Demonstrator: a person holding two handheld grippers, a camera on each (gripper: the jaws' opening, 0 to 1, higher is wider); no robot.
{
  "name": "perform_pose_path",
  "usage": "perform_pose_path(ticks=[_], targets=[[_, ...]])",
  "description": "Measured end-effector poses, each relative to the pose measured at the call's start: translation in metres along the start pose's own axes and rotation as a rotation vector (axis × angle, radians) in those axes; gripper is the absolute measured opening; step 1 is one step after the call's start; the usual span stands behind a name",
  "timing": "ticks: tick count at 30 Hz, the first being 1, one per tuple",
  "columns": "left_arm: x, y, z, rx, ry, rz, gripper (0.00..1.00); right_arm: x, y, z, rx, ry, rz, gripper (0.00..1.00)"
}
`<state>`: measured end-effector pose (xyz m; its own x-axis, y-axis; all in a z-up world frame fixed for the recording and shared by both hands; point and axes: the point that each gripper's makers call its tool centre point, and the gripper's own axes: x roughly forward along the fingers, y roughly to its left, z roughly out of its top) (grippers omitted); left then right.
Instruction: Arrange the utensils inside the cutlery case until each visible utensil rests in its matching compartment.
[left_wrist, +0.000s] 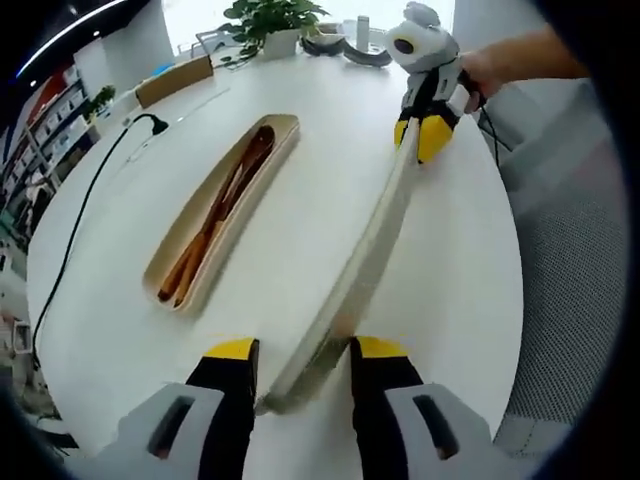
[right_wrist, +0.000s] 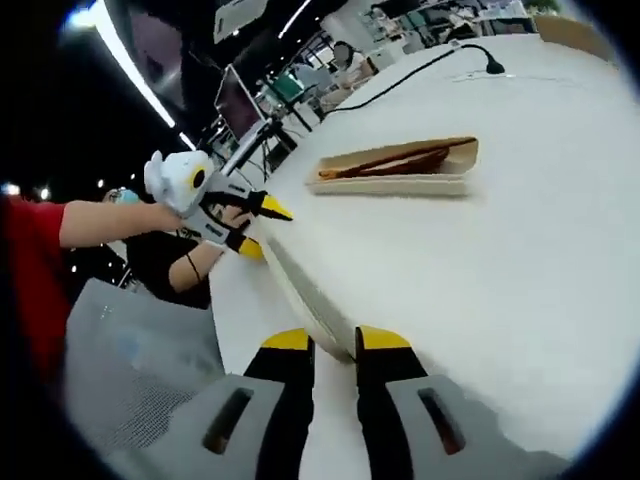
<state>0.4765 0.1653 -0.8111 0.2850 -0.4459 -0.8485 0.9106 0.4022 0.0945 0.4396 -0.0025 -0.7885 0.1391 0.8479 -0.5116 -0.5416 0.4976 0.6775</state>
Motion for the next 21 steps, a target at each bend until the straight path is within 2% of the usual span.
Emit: perform_pose_path(ticks=[1, 2, 3, 5, 6, 7, 9, 10, 11, 12, 13, 14, 15, 16, 17, 18, 19, 20, 21], targets=[[0.0, -0.001, 0.0, 0.001, -0.001, -0.005, 0.44, -0.002, 0.001, 0.0, 0.041, 0.0, -0.001, 0.12], [0.001, -0.002, 0.001, 0.014, -0.007, -0.011, 0.46, -0.004, 0.004, -0.001, 0.115, 0.015, 0.026, 0.12], [0.001, -0.003, 0.002, 0.026, -0.014, -0.011, 0.47, -0.004, 0.005, -0.001, 0.141, 0.016, 0.041, 0.11], [0.0, -0.006, 0.003, 0.045, -0.028, -0.021, 0.47, -0.006, 0.001, 0.005, 0.114, -0.022, 0.022, 0.11], [0.0, -0.007, 0.003, 0.05, -0.035, -0.025, 0.47, -0.004, 0.0, 0.005, 0.127, -0.016, 0.022, 0.11], [0.0, -0.007, 0.003, 0.053, -0.038, -0.027, 0.47, -0.005, 0.003, 0.0, 0.182, 0.013, 0.029, 0.11], [0.0, -0.008, 0.003, 0.06, -0.042, -0.038, 0.47, -0.003, 0.0, 0.003, 0.168, 0.002, 0.019, 0.11], [0.0, -0.01, 0.004, 0.114, -0.039, -0.053, 0.47, -0.001, -0.002, 0.004, 0.218, -0.003, 0.015, 0.12], [-0.001, -0.011, 0.006, 0.154, -0.04, -0.052, 0.47, -0.001, 0.003, 0.0, 0.302, 0.024, 0.027, 0.12], [-0.001, -0.016, 0.009, 0.228, -0.044, -0.064, 0.47, 0.001, 0.004, 0.002, 0.303, 0.019, 0.036, 0.1], [-0.001, -0.021, 0.009, 0.244, -0.035, -0.079, 0.43, 0.002, 0.009, 0.007, 0.334, -0.008, 0.067, 0.08], [-0.004, -0.022, 0.009, 0.287, -0.026, -0.074, 0.4, 0.001, 0.01, 0.018, 0.539, -0.062, 0.089, 0.07], [-0.003, -0.025, 0.012, 0.306, -0.035, -0.088, 0.39, 0.0, 0.022, 0.02, 0.513, -0.082, 0.137, 0.06], [-0.004, -0.022, 0.012, 0.277, -0.028, -0.069, 0.39, 0.0, 0.019, 0.026, 0.444, -0.129, 0.118, 0.05], [-0.005, -0.02, 0.012, 0.27, -0.023, -0.069, 0.39, 0.001, 0.02, 0.026, 0.469, -0.12, 0.11, 0.04], [-0.003, -0.019, 0.011, 0.265, -0.021, -0.068, 0.39, 0.002, 0.03, 0.027, 0.502, -0.103, 0.169, 0.04], [-0.004, -0.017, 0.01, 0.237, -0.013, -0.067, 0.4, 0.001, 0.037, 0.032, 0.482, -0.128, 0.185, 0.03], [-0.003, -0.016, 0.011, 0.233, -0.014, -0.068, 0.4, 0.002, 0.037, 0.032, 0.453, -0.133, 0.156, 0.03], [-0.003, -0.015, 0.01, 0.222, -0.013, -0.072, 0.41, 0.001, 0.039, 0.035, 0.452, -0.116, 0.174, 0.02]])
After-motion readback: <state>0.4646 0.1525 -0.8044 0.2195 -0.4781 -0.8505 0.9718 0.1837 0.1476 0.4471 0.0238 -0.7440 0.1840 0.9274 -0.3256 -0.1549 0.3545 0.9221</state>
